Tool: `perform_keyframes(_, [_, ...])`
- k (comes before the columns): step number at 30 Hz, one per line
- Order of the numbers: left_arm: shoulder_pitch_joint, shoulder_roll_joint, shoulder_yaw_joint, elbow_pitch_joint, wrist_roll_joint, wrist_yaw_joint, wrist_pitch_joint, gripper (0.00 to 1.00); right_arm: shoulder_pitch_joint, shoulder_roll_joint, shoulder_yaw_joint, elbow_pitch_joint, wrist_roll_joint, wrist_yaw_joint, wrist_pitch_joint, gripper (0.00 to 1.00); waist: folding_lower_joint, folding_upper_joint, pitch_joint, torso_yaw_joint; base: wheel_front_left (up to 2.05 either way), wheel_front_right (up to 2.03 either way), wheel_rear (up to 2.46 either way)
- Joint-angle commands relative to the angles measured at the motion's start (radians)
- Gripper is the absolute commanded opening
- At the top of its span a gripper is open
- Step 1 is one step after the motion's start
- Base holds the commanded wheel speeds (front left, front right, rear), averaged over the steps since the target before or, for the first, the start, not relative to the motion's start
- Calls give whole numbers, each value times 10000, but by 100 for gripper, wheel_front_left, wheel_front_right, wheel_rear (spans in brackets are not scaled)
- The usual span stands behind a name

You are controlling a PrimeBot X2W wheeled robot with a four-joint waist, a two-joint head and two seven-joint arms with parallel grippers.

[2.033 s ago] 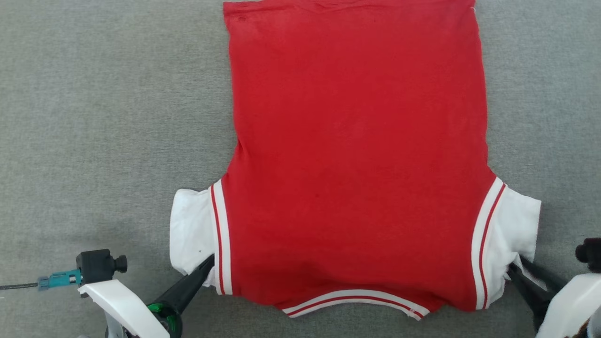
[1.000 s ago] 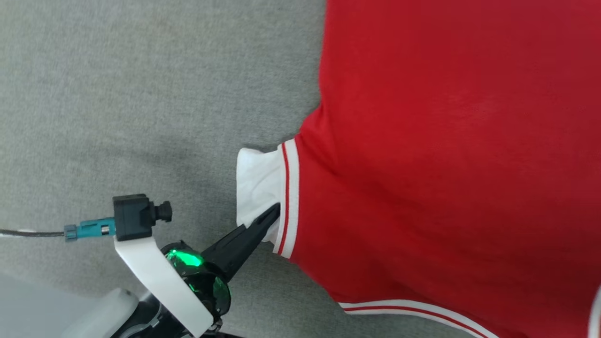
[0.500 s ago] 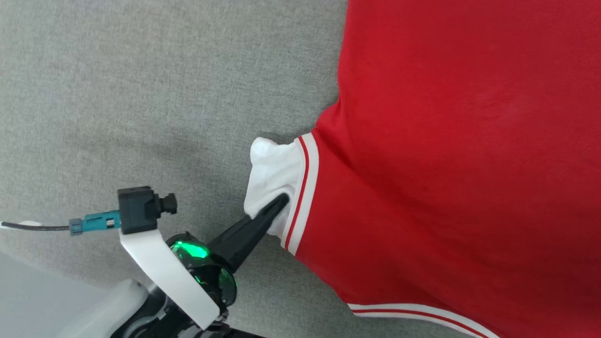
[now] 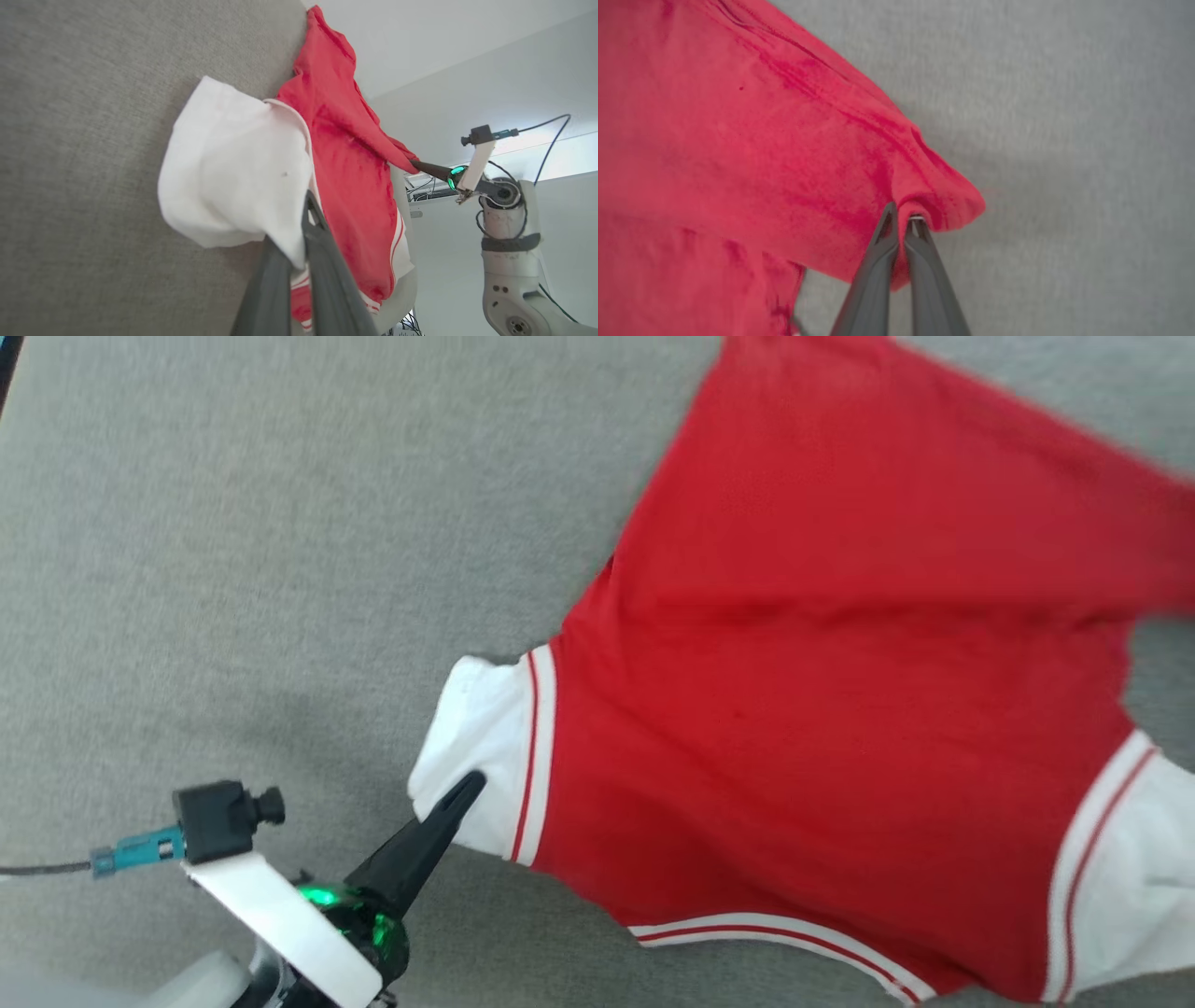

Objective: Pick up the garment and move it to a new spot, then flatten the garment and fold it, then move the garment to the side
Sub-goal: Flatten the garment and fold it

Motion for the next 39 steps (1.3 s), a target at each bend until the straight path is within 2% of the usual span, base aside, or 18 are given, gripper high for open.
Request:
perform_keyframes(1, [271, 50, 90, 116, -131, 6, -117, 0, 1149, -11, -182, -581, 441, -3, 68, 0, 0, 0, -715, -581, 0, 0, 0])
perform_keyframes(5, [564, 121, 256, 352, -316, 6, -214, 0, 3644, 275, -738, -1931, 1169, -3, 85, 0, 0, 0, -1027, -836, 0, 0, 0])
perform_keyframes(7, [654, 155, 342, 442, -317, 6, -245, 0, 4840, 677, -954, -2603, 1407, -3, 1, 0, 0, 0, -1128, -929, 0, 0, 0])
perform_keyframes(9, [739, 164, 464, 504, -352, 6, -280, 0, 6026, 956, -964, -3238, 1440, -3, -17, 0, 0, 0, -1185, -1031, 0, 0, 0])
perform_keyframes(12, [896, 205, 656, 563, -360, 6, -330, 0, 7491, 1368, -443, -3944, 1482, -3, 55, 0, 0, 0, -1207, -1246, 0, 0, 0])
perform_keyframes(16, [1048, 222, 834, 583, -342, 6, -350, 0, 8460, 1615, 377, -4354, 1543, -3, -10, 0, 0, 0, -1182, -1467, 0, 0, 0])
perform_keyframes(20, [1123, 249, 916, 602, -281, 6, -248, 0, 8482, 1597, 749, -4522, 1200, -3, -456, 0, 0, 0, -1155, -1609, 0, 0, 0])
perform_keyframes(21, [1136, 253, 932, 610, -262, 6, -219, 0, 8345, 1601, 681, -4570, 1146, -3, -624, 7, 0, 0, -1158, -1631, 0, 0, 0])
perform_keyframes(22, [1151, 257, 949, 611, -252, 6, -189, 0, 8226, 1546, 555, -4608, 1076, -3, -766, 29, 0, 0, -1162, -1641, 0, 0, 0])
perform_keyframes(23, [1153, 258, 960, 606, -234, 6, -192, 0, 8165, 1499, 415, -4649, 1054, -3, -847, 68, 0, 0, -1165, -1637, 0, 0, 0])
perform_keyframes(24, [1141, 246, 963, 597, -222, 6, -152, 0, 8116, 1453, 220, -4717, 1080, -3, -928, 93, 0, 0, -1168, -1615, 0, 0, 0])
perform_keyframes(25, [1125, 226, 965, 592, -205, 6, -115, 0, 8030, 1412, -6, -4829, 1162, -3, -925, 100, 0, 0, -1172, -1586, 0, 0, 0])
perform_keyframes(29, [1071, 98, 920, 539, -85, 6, -89, 0, 7355, 898, -944, -5534, 1318, -3, -727, 100, 0, 0, -1102, -1413, 0, 0, 0])
perform_keyframes(32, [930, -43, 823, 498, -17, 6, -3, 0, 6311, 622, -1207, -5755, 1459, -3, -431, 100, 0, 0, -932, -1215, 0, 0, 0])
perform_keyframes(35, [674, -224, 752, 492, 52, 6, 85, 0, 4755, 484, -1079, -5461, 1377, -3, -325, 100, 0, 0, -674, -961, 0, 0, 0])
perform_keyframes(39, [312, -512, 599, 529, 118, 6, 270, 0, 2692, 584, -222, -4234, 729, -3, -655, 100, 0, 0, -228, -513, 0, 0, 0])
